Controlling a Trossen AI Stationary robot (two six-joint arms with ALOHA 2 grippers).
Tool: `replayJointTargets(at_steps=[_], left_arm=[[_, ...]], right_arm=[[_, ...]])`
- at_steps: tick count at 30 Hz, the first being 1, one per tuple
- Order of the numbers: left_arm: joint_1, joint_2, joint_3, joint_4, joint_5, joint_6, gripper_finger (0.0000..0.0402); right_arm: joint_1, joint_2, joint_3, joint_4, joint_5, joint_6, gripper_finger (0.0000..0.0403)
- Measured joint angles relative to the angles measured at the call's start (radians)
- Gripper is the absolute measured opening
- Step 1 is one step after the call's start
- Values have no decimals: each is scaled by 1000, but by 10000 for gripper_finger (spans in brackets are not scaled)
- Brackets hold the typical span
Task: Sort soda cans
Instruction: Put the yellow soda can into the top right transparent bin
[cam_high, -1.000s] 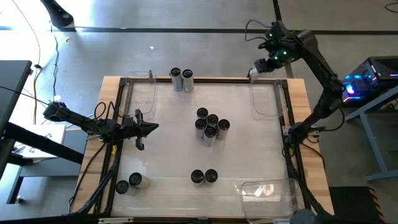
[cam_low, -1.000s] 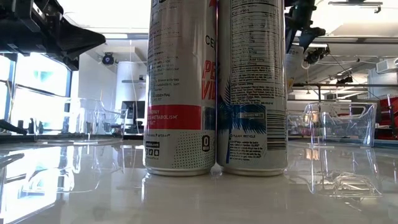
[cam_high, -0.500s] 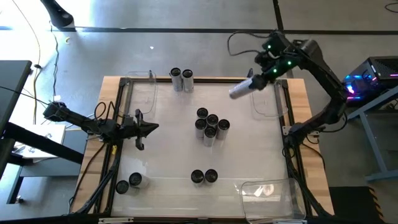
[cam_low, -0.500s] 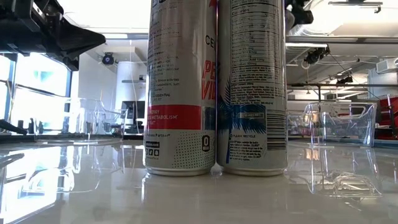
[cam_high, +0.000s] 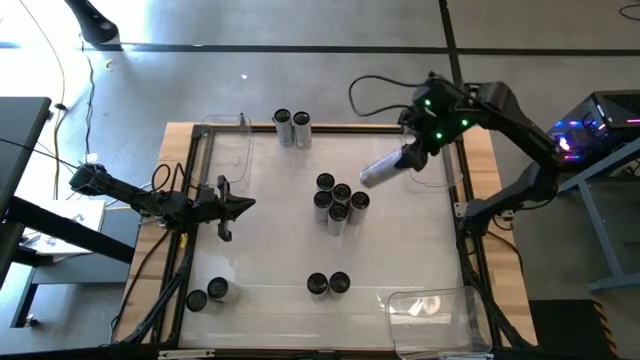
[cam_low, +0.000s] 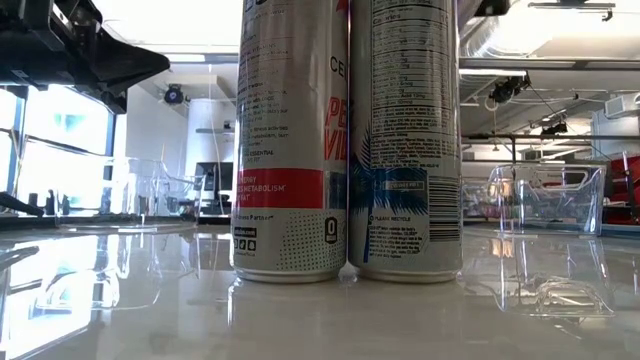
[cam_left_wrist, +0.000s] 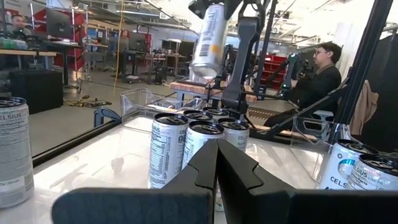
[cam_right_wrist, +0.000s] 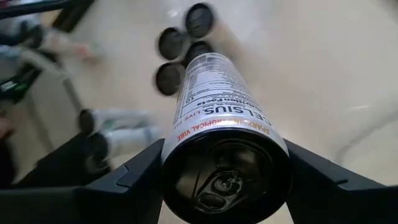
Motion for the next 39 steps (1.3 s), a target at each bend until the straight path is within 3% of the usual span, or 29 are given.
replayJointTargets(at_steps=[3,6,14,17,23,31,39], left_arm=[[0,0,0,0,0,1,0],[0,0,0,0,0,2,0],[0,0,0,1,-1,10,0],[0,0,0,1,-6,10,0],[0,0,0,30,-7,40,0],[0,0,0,44,-9,62,0],[0,0,0,45,-9,59,0]], right_arm=[[20,-48,-74,-5,149,54,241],[-26,-121,-157,-3,228,87,241],[-132,-265,-320,-4,178,147,241],[-168,-279,-350,-6,219,143,241],[-310,-205,-361,-1,353,20,241],[-415,-26,-361,-2,269,-138,241],[-415,112,-361,-1,303,-207,241]])
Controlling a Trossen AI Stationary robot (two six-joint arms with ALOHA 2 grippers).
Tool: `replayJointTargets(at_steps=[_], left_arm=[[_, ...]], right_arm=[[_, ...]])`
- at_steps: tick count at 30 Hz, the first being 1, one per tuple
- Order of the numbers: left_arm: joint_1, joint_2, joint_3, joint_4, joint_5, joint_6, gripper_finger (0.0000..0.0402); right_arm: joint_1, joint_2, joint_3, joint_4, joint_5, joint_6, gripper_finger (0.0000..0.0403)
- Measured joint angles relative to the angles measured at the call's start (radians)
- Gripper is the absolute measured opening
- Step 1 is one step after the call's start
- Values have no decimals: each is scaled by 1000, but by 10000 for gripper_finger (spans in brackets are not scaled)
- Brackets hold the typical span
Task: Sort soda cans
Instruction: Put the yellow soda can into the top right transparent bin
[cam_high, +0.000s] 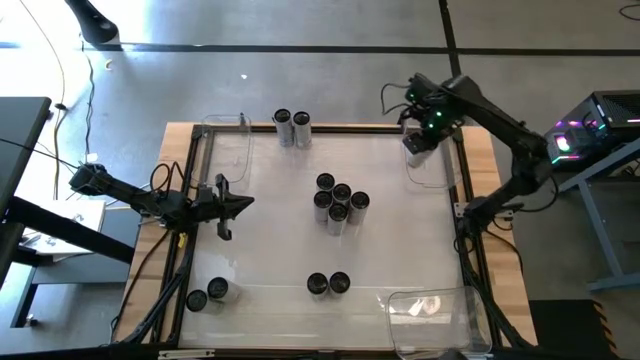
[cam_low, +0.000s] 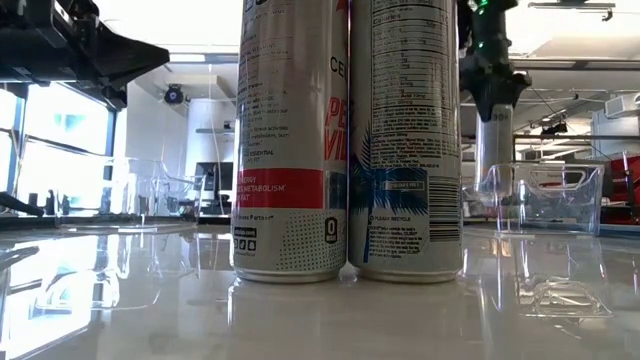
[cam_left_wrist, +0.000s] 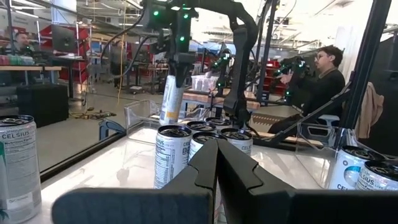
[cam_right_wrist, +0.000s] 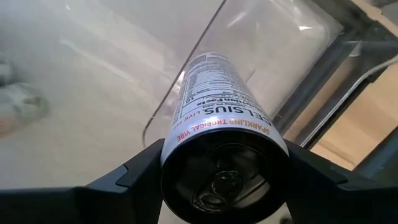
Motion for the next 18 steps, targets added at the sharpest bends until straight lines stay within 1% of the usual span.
replayJointTargets(at_steps=[8,13,14,18], left_arm=[[0,0,0,0,0,-7,0],[0,0,0,0,0,-16,0],[0,0,0,0,0,-16,0],[0,0,0,0,0,-16,0]], right_arm=[[0,16,0,-3,10,-105,241],[1,6,0,-3,23,-229,241],[1,6,0,-3,48,-245,241],[1,-8,0,-2,207,-298,241]])
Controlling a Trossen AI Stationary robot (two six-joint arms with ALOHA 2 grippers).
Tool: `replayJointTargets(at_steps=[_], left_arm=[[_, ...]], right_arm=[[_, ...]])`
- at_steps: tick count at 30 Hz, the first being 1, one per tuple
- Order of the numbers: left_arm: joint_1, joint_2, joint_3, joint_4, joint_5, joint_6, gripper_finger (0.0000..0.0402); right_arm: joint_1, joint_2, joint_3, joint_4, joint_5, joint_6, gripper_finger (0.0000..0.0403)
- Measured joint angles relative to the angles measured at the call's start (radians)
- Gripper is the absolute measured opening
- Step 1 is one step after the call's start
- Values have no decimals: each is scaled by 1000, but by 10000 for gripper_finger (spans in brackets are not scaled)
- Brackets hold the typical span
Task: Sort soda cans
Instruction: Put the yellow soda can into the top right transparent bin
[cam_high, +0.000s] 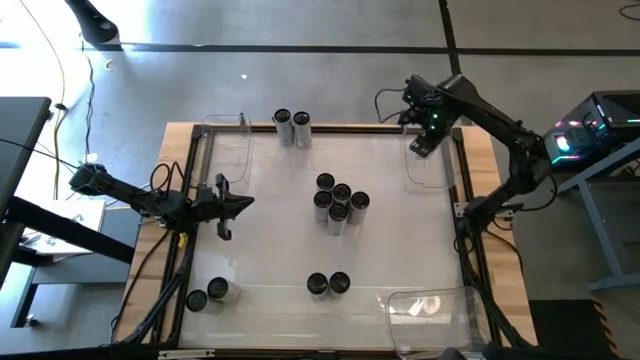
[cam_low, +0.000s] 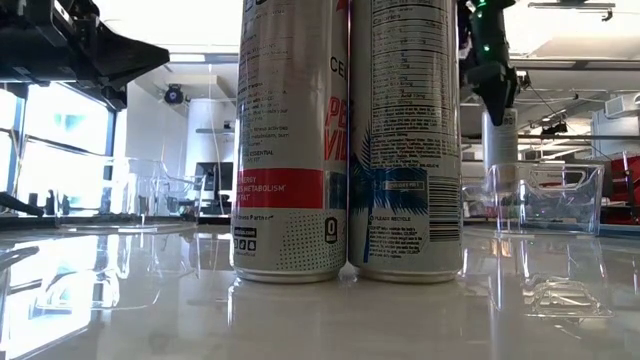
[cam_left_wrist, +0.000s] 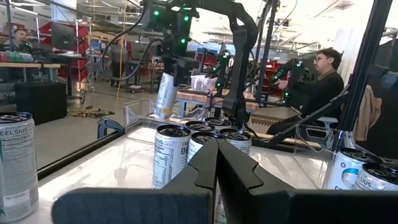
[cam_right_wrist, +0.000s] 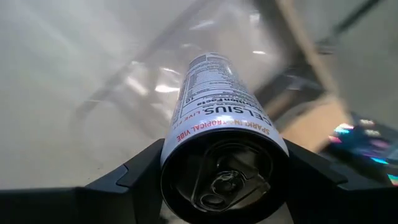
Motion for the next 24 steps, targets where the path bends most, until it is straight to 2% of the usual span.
replayJointTargets(at_steps=[3,12,17,20,24], left_arm=[[0,0,0,0,0,0,0],[0,0,0,0,-5,2,0],[0,0,0,0,-5,1,0],[0,0,0,0,-5,1,0],[0,0,0,0,-4,1,0]], right_arm=[[0,-28,0,-3,53,-107,241],[77,-76,0,-3,2,-495,241],[96,-76,-10,3,-39,-586,241],[91,-88,-98,7,-71,-617,241],[95,-119,-243,-9,2,-637,241]])
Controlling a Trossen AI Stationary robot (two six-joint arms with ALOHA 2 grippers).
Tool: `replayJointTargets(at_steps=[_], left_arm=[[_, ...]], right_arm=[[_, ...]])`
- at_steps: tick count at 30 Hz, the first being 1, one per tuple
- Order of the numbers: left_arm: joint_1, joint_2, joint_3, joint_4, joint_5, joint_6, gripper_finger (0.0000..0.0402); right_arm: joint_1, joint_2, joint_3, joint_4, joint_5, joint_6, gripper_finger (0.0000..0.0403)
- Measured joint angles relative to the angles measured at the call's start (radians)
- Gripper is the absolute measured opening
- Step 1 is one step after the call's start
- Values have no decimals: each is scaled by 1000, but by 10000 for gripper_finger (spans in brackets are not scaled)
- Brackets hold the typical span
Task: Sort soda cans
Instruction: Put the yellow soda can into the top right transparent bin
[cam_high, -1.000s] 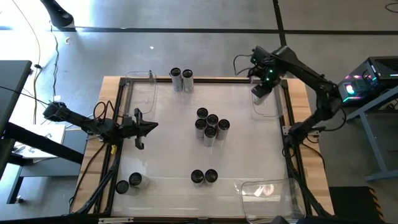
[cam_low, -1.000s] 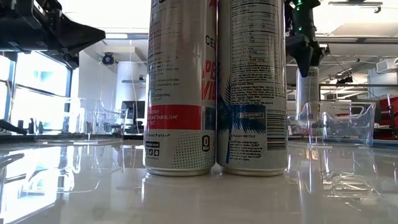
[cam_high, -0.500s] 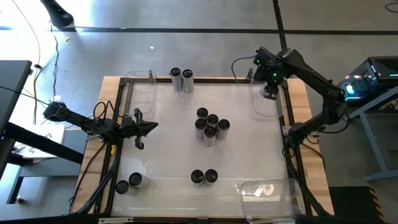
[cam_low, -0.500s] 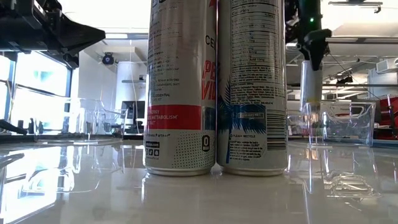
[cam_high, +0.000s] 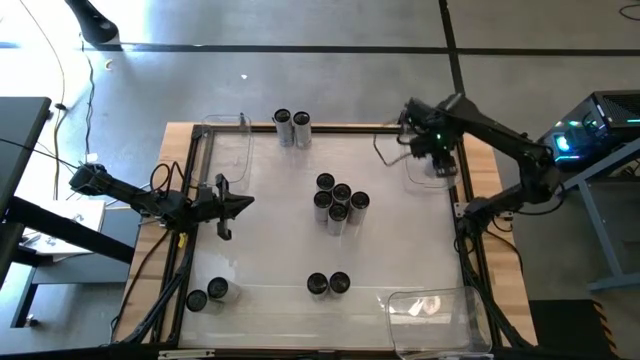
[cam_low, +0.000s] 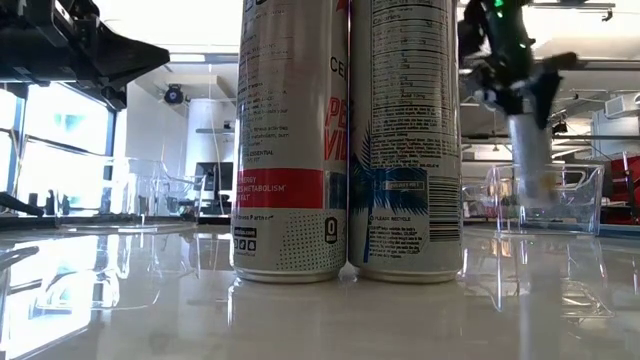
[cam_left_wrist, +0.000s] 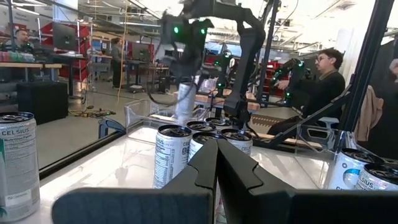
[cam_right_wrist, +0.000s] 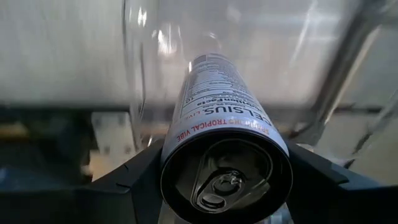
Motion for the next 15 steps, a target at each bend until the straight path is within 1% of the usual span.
replayJointTargets(at_steps=[4,10,15], left_arm=[[0,0,0,0,-13,3,0],[0,0,0,0,-25,27,0],[0,0,0,0,-26,35,0]], right_arm=[[-1,-22,-68,6,-15,0,241],[-2,-47,-71,52,-28,9,241],[0,-47,-71,92,-119,28,241]])
